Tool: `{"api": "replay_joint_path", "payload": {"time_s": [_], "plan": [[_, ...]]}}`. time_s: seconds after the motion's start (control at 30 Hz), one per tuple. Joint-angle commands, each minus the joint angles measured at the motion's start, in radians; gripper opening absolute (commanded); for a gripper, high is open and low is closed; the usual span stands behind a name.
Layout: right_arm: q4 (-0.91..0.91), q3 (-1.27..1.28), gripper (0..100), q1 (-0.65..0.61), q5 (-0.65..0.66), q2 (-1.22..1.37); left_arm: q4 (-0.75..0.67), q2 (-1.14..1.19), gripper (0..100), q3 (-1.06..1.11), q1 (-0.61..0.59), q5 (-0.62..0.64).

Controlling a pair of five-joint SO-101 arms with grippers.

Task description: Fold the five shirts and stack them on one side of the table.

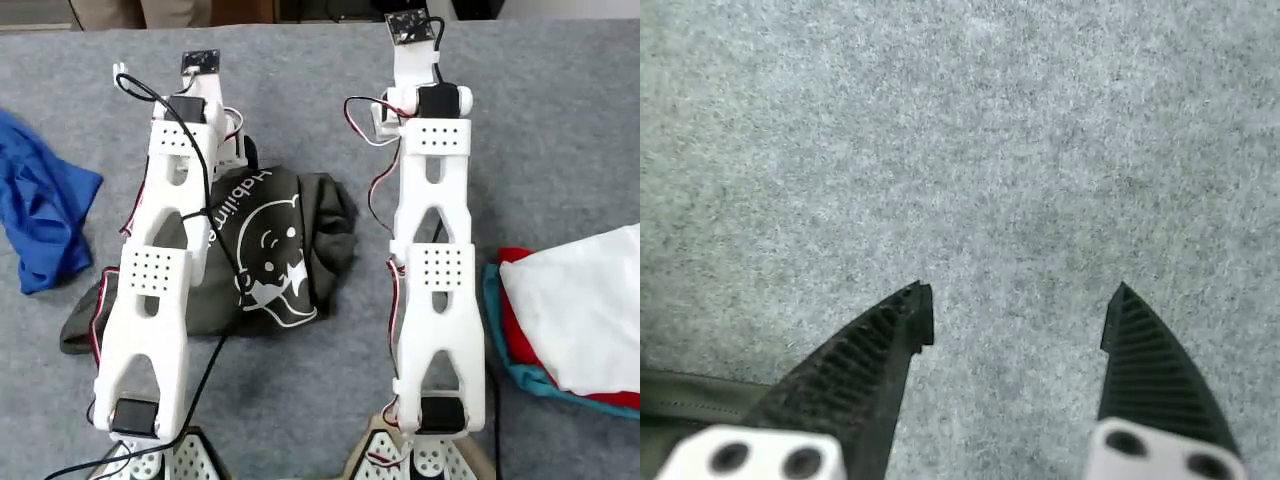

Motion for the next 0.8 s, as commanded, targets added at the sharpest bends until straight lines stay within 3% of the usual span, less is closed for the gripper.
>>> {"api": "replay_joint_path", "payload": {"time_s": [0.0,0.43,0.7,0.77], "plan": [[-0.002,-0.058,28.1,0.015,-0.006,-0.004,0.049,-0.015,26,-0.086,0.017,-0.015],[-0.002,-0.058,28.1,0.015,-0.006,-0.004,-0.129,0.113,25,-0.063,0.012,-0.012],[-0.002,-0.058,28.1,0.015,-0.006,-0.004,-0.127,0.114,3,-0.064,0.012,-0.02],[-0.002,-0.058,28.1,0.015,-0.006,-0.004,-0.121,0.114,2,-0.064,0.011,-0.018]]}}
